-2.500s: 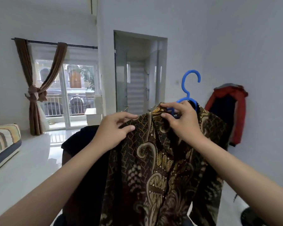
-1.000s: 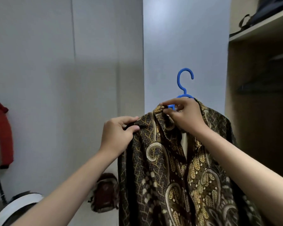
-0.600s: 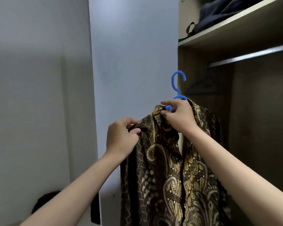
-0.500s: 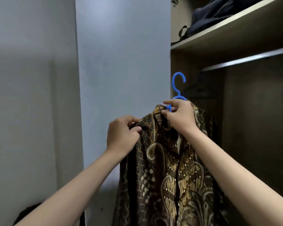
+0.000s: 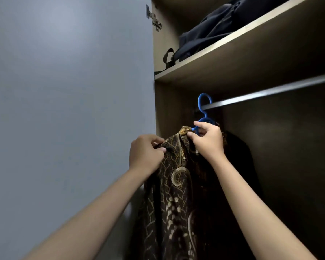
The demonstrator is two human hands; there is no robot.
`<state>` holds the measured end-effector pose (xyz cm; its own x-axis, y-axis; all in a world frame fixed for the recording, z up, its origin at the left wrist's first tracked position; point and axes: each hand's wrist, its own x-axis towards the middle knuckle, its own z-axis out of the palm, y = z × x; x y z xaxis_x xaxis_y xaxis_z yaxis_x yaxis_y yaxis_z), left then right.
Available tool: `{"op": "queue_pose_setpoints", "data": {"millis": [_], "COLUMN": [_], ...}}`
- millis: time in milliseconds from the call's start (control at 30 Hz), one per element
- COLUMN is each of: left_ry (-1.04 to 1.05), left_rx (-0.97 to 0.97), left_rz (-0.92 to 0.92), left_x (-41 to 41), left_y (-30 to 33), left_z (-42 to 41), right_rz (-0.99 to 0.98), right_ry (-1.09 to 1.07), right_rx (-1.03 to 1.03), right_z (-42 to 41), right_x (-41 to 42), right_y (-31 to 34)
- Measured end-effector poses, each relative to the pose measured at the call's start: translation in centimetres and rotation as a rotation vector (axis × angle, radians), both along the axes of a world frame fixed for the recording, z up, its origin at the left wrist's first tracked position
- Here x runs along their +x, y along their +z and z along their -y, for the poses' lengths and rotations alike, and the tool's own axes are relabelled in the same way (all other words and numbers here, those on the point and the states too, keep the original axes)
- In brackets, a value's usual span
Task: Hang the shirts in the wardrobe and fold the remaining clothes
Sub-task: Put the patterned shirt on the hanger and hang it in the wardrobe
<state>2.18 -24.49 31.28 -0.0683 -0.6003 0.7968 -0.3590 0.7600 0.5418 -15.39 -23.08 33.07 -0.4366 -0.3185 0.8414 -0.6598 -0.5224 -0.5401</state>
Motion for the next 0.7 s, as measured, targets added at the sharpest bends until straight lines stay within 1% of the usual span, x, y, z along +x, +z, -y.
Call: {"op": "queue_pose_setpoints", "data": {"millis": [100,267,467,567,700], "left_ry": [-0.043,-0.139,-0.278,-0.318,-0.315], "left_rx": [0.003,-0.005,-0.055,-0.02,0.04], "left_rz": [-0.006,-0.027,-0.023,0.003,0.005], "left_x": [-2.5,-5.6,-9.4,-11.3,-13.1], "left_y": [0.3,1.1,3.5,4.2,3.9], "left_z": [2.0,4.5,5.0,5.2,5.8], "right_rz": [0.009,0.008,0.009,0.033,0.035], "right_ry": [0.0,-0.061,-0.097,-0.101,-0.1], "right_rx": [0.006,-0.003,0.018,0.068,0.128], "right_z": [1.7,3.7,3.2,3.1,3.2], "right_x": [-2.5,-5.4,-10.1,-12.3,-14.1], "right_y": [0.7,1.9,4.8,5.3,5.0]}}
